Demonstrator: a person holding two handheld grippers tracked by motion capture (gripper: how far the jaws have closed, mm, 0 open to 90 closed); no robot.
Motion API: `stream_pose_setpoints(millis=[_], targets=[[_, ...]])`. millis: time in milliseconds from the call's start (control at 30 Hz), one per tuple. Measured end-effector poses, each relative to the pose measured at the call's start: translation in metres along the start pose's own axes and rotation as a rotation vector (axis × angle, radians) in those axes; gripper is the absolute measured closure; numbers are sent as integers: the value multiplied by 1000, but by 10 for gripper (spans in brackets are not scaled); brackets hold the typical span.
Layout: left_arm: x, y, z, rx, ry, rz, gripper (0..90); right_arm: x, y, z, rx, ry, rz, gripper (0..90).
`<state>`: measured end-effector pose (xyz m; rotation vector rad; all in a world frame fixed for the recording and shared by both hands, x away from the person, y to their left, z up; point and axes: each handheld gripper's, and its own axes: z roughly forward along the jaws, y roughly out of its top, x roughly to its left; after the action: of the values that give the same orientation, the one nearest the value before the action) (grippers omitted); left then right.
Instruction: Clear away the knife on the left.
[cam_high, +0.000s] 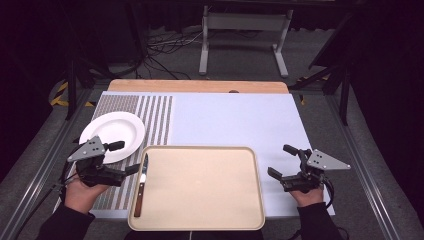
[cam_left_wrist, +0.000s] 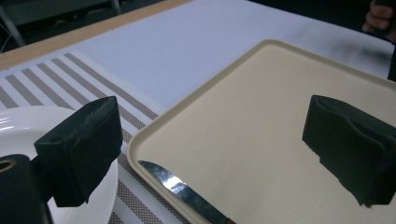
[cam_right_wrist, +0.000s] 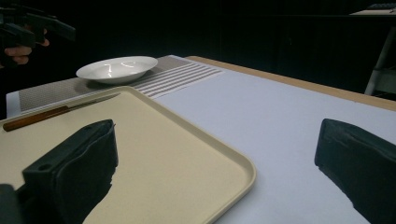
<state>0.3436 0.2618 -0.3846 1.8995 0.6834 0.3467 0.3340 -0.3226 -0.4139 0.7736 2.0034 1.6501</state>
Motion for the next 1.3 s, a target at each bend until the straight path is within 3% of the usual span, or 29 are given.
stream_pose_setpoints(millis=[200, 367, 433, 567, 833, 1133, 1167, 1300], targets=[[14, -17, -18, -127, 7, -25, 56, 0, 0, 0, -7, -6, -8, 2], [25, -29, -29, -182, -5, -39, 54, 0, 0, -1, -9, -5, -13, 2], [29, -34, -33, -199, 13, -30, 50, 0, 0, -1, -9, -6, -14, 2], [34, -44, -40, -212, 36, 1, 46, 1, 0, -1, -9, -6, -17, 2], [46, -64, -47, -228, 94, -8, 29, 1, 0, 0, -5, -9, -20, 2], [57, -84, -43, -223, 76, -22, 23, -1, -3, -1, -11, -16, -22, 2], [58, -87, -42, -216, 68, -38, 23, -2, -3, -1, -11, -16, -24, 2], [59, -89, -40, -193, 56, -30, 22, -3, -5, -1, -12, -19, -22, 2]])
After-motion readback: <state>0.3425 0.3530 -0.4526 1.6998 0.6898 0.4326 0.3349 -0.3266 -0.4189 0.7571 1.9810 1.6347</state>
